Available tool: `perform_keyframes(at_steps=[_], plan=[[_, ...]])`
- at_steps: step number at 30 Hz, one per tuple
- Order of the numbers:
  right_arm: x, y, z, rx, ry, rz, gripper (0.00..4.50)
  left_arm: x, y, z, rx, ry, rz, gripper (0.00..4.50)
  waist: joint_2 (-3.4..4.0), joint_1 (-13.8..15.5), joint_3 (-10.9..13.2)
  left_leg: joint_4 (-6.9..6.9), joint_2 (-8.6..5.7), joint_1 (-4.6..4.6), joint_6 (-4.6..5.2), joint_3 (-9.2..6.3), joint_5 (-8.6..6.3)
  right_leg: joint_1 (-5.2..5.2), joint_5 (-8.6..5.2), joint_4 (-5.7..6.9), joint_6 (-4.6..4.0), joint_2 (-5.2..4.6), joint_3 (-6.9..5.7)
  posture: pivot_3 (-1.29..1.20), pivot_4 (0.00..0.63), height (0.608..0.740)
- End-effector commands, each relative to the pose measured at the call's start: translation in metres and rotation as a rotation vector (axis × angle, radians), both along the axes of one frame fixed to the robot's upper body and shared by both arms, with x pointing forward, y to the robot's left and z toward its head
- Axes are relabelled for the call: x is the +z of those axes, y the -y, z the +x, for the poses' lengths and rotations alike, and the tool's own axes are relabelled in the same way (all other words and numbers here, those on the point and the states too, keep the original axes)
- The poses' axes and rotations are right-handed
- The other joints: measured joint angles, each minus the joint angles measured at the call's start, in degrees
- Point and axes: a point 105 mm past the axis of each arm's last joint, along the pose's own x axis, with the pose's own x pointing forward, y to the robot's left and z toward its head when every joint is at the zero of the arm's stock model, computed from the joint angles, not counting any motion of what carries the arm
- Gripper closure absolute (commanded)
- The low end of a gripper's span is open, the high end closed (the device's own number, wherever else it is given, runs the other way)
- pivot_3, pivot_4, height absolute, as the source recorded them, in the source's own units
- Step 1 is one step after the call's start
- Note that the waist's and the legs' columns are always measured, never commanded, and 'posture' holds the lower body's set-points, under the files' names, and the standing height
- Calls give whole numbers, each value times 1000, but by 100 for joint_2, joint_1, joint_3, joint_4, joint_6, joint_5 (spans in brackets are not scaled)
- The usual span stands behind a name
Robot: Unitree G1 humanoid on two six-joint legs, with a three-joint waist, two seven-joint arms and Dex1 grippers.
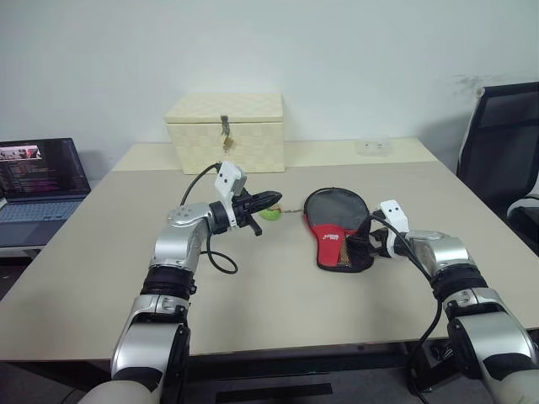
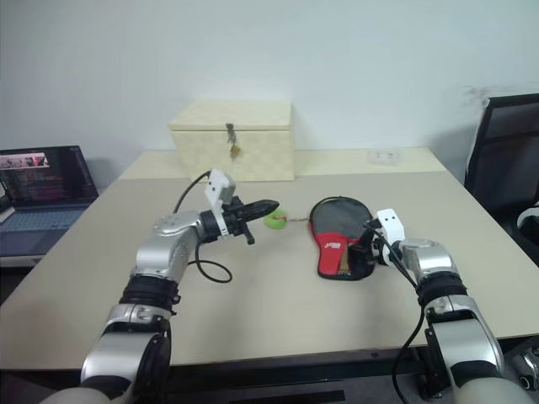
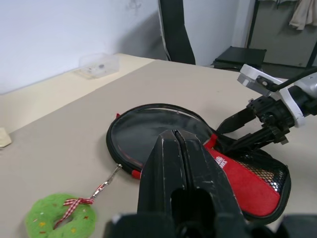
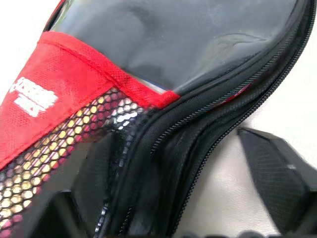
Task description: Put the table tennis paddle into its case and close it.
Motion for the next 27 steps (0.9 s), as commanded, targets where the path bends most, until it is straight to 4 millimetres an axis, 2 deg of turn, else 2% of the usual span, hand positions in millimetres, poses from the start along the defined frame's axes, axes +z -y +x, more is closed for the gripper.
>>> perform_keyframes(at_steps=[1,7,11,16,22,27], plan=[[-24,-14,-7,37,-86,7,1454,15,-5,-5,5,58,1,4500,-1,-33,-2,0,0,1,0,-1,0,0,0,1,0,0,0,0,150,740],[-23,-17,-4,23,-91,53,3358,11,-16,-8,30,48,10,4500,-4,-65,-4,0,0,26,0,-1,0,8,0,23,0,0,15,0,150,740],[-16,-26,-4,56,-90,116,4382,8,-23,-14,22,30,14,4500,-4,-67,-3,-2,-1,57,-1,-1,0,39,-1,30,0,3,14,0,150,740],[-1,-50,-11,174,-93,197,4492,8,-30,-40,-108,-29,-9,4500,-2,-79,-2,-12,2,86,-1,-5,-2,71,-8,20,-8,9,12,0,150,740],[17,-93,-37,362,-102,272,4492,-4,-42,-73,-216,-132,27,4500,2,-94,1,-21,16,84,-3,-17,-4,69,-14,8,-20,8,10,0,150,740],[18,-122,-60,419,-119,297,4492,-10,-40,-85,-236,-169,33,4500,4,-44,3,-24,16,80,-5,-30,-5,68,-19,6,-28,7,-4,0,150,740]])
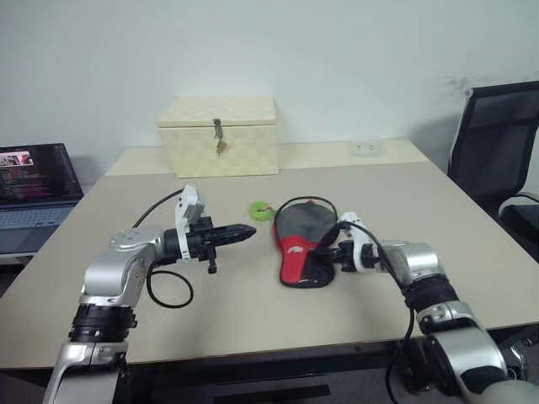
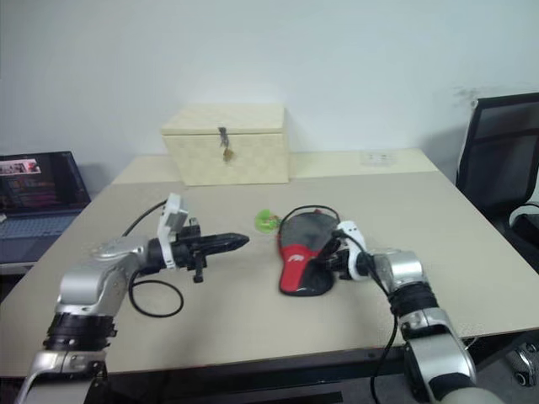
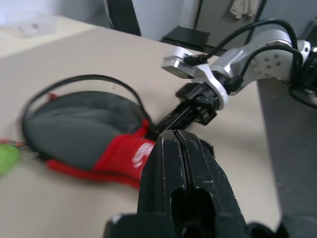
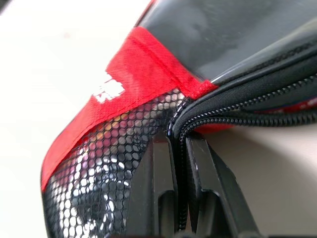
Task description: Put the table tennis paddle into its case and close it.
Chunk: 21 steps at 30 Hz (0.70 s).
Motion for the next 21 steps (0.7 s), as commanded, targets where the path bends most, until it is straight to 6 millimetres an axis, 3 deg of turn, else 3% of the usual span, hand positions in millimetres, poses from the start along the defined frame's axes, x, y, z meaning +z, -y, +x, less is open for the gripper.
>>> perform_keyframes(at_steps=[1,8,17,21], plan=[[18,-23,-15,59,43,45,4492,14,6,-11,-35,43,-12,4500,0,23,0,1,-3,-3,0,-2,0,1,0,-2,1,0,-1,0,150,740],[12,-42,-47,38,-11,71,4492,7,15,-22,-72,11,-19,4500,0,35,0,-8,-7,-7,-1,-6,-1,5,0,-23,2,-11,-3,0,150,740],[-4,-22,-82,-61,-106,80,4492,0,18,-30,-108,-23,-10,4500,-1,47,0,-45,-10,-7,-1,-5,-1,6,-1,-59,3,-12,-2,0,150,740],[-6,-11,-87,-102,-123,77,4492,-3,19,-32,-116,-34,-4,4500,-1,47,0,-60,-8,-4,-2,-4,-1,5,-2,-65,3,-12,-1,0,150,740]])
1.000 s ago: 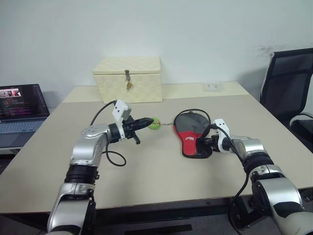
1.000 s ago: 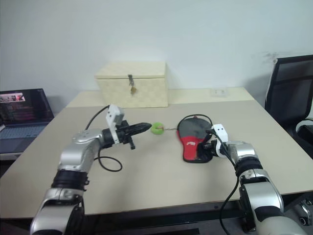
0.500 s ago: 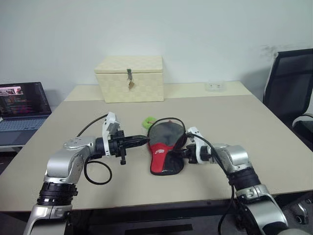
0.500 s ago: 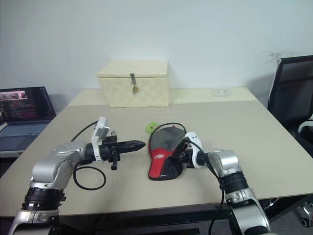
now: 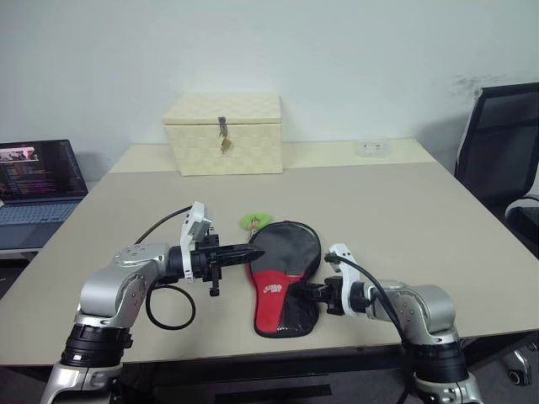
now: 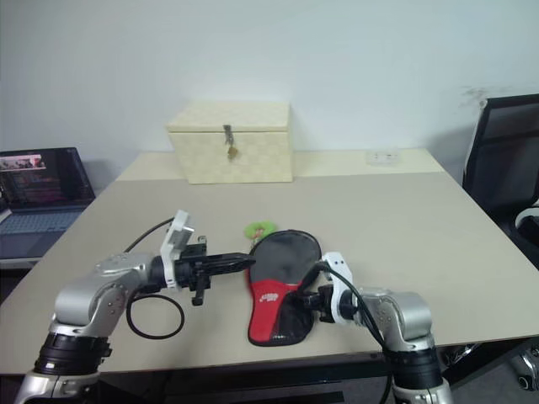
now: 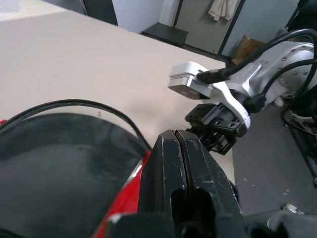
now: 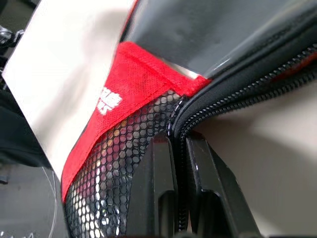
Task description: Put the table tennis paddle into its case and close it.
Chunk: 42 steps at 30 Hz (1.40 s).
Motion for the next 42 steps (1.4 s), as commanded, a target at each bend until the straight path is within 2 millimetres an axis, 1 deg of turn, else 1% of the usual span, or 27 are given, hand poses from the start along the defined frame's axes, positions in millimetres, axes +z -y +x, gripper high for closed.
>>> perform_keyframes(at_steps=[1,4,6,9,18,23,25,28,29,33,34,36,38,40,42], plan=[[10,6,-7,-8,16,27,4492,8,4,-7,-37,39,12,4500,0,3,0,0,0,0,0,0,0,0,0,0,0,0,0,0,150,740],[10,8,-11,-18,4,33,4492,7,4,-7,-38,38,15,4500,0,7,0,-1,-2,0,0,1,0,0,-4,-1,6,1,0,0,150,740],[9,6,-17,-18,-8,44,4492,7,4,-6,-39,38,19,4500,0,7,0,-2,-2,0,0,2,0,0,-13,-1,21,1,1,0,150,740],[8,3,-21,-17,-19,55,4492,7,4,-6,-40,39,23,4500,0,7,0,-5,0,-1,0,2,0,0,-14,-4,22,1,2,0,150,740],[1,-3,-28,-11,-41,60,4492,5,3,-6,-34,42,35,4500,0,7,0,-7,0,-1,0,2,0,0,-15,-9,23,1,2,0,150,740],[-3,2,-29,-17,-38,33,4492,5,2,-6,-28,42,34,4500,0,7,0,-11,-1,-2,0,3,0,0,-15,-17,24,1,1,0,150,740],[-2,7,-28,-18,-19,12,3841,4,2,-6,-26,42,33,4500,0,7,0,-12,-1,-3,0,4,0,1,-15,-19,24,2,1,0,150,740],[6,16,-26,11,87,-83,2949,4,2,-6,-14,45,29,4500,0,9,0,-13,-3,-4,0,4,0,1,-15,-23,24,2,1,0,150,740],[10,16,-27,40,133,-112,2573,3,2,-6,-11,45,27,4500,0,11,0,-13,-4,-4,0,4,0,3,-15,-25,25,1,1,0,150,740],[37,9,-42,205,285,-140,1122,2,0,-5,9,43,23,4500,-2,16,2,-13,-2,-6,0,5,0,9,-16,-42,28,2,0,0,150,740],[43,7,-45,244,317,-138,825,2,-1,-5,16,44,22,4500,-2,14,2,-13,1,-5,0,5,0,8,-16,-44,28,2,0,0,150,740],[56,8,-48,313,393,-146,61,2,-3,-1,41,42,13,4500,-3,20,3,-13,2,-5,0,4,0,9,-16,-45,28,3,-2,0,150,740],[70,11,-41,308,429,-105,23,3,-5,3,68,43,11,4500,-5,29,3,-13,3,-5,0,2,0,13,-16,-49,28,3,-7,0,150,740],[84,12,-25,254,463,-41,23,1,-9,10,111,50,21,4500,-6,28,4,-13,4,-5,0,5,0,14,-16,-52,28,3,-6,0,150,740],[91,6,-10,210,483,5,23,2,-13,19,163,53,5,4500,-6,28,4,-12,2,-3,0,8,0,14,-15,-51,29,3,-4,0,150,740]])
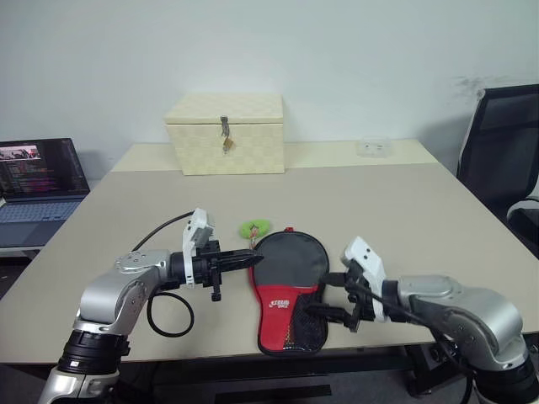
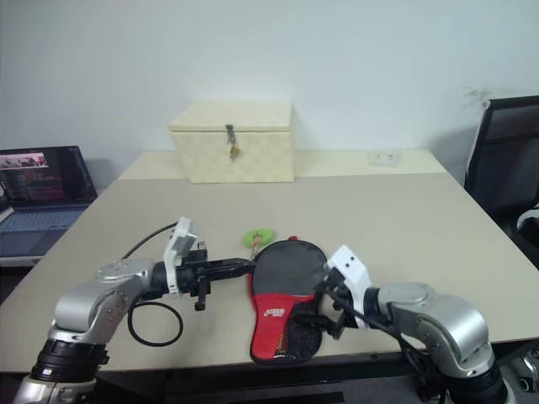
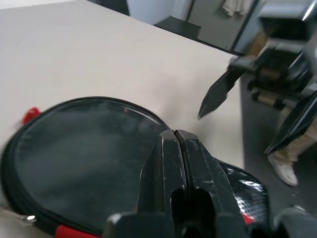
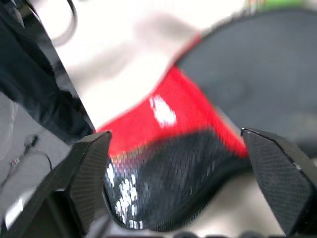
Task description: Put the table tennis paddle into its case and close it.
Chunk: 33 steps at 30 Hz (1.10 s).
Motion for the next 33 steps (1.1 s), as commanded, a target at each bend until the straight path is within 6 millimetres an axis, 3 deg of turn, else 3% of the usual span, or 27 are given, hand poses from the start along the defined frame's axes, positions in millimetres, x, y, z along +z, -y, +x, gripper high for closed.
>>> perform_keyframes(at_steps=[1,3,6,9,17,20,23,29,33], plan=[[18,-9,24,-42,74,93,23,13,-10,16,99,71,-25,4500,0,5,0,0,1,1,0,0,0,0,0,1,0,0,-1,0,150,740],[7,-20,40,-83,94,58,23,12,-14,26,157,91,-16,4500,0,19,0,0,2,0,0,-1,0,0,1,0,0,0,0,0,150,740],[-14,-32,58,-144,97,9,0,5,-21,39,247,119,31,3870,0,33,0,-3,1,-3,0,3,0,-3,5,-2,-8,-1,2,0,150,740],[-30,-39,62,-161,97,-27,0,1,-28,55,341,139,59,2826,0,91,0,-3,0,-9,0,1,0,-7,16,-2,-28,-9,1,0,150,740],[-38,-45,54,-143,83,-21,0,-2,-35,106,565,141,82,22,0,245,0,6,-9,-43,0,-15,0,-19,26,-20,-16,-10,-21,0,150,740],[-38,-46,53,-146,83,-22,0,-4,-32,131,652,97,87,22,-2,266,-1,12,-15,-46,0,-17,1,-18,30,-20,-10,-6,-31,0,150,740],[-39,-46,53,-152,82,-21,0,-7,-22,142,645,37,89,22,-2,252,-1,12,-22,-51,0,-6,0,-19,36,-26,1,-6,-36,0,150,740],[-40,-45,52,-175,79,-24,0,-23,5,148,576,-43,182,22,-4,236,-2,13,-22,-105,-1,9,2,-90,38,-9,2,-7,-26,0,150,740],[-40,-42,51,-194,77,-26,0,-35,10,147,573,-51,256,22,-4,224,-2,12,-21,-114,-1,10,2,-101,38,-8,1,-6,-25,0,150,740]])
